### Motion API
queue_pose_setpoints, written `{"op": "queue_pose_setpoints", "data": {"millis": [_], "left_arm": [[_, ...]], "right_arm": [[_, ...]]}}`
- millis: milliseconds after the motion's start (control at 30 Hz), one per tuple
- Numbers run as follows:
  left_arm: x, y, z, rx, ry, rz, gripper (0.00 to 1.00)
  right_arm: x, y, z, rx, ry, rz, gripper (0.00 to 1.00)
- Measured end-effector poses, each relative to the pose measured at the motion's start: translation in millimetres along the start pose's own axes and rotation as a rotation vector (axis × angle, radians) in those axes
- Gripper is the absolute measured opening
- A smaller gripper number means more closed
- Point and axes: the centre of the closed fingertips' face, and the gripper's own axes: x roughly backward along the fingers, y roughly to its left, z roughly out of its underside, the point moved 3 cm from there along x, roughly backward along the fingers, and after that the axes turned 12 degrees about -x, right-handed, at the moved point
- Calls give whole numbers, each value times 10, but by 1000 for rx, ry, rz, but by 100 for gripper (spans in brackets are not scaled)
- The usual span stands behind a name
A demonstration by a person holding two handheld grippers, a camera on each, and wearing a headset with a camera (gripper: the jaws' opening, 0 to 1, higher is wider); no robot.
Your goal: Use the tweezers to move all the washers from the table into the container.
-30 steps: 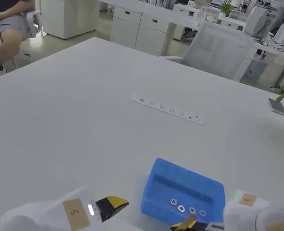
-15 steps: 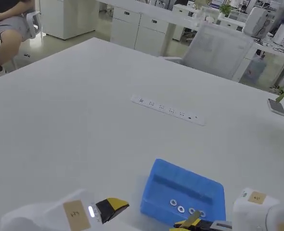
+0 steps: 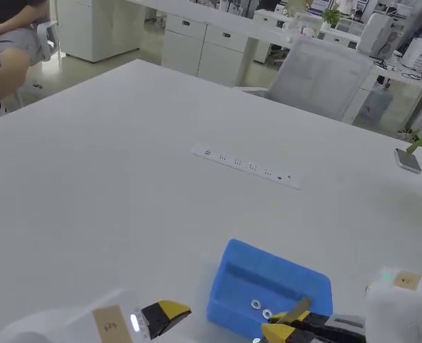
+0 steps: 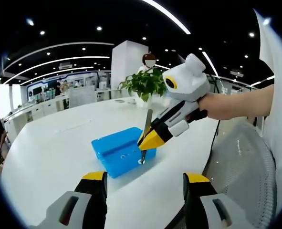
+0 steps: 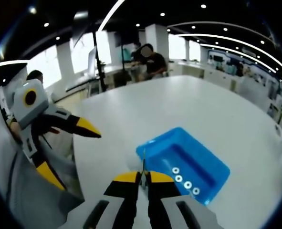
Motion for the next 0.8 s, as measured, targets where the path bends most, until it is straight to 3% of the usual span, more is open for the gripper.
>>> {"op": "queue_pose_setpoints", "data": {"millis": [600, 800], "left_arm": [[11, -4, -1, 6, 0, -6, 64], [22, 27, -24, 30, -17, -21, 64]], "right_arm": [[78, -33, -291, -7, -77, 12, 3], [80, -41, -370, -12, -85, 9, 3]]}}
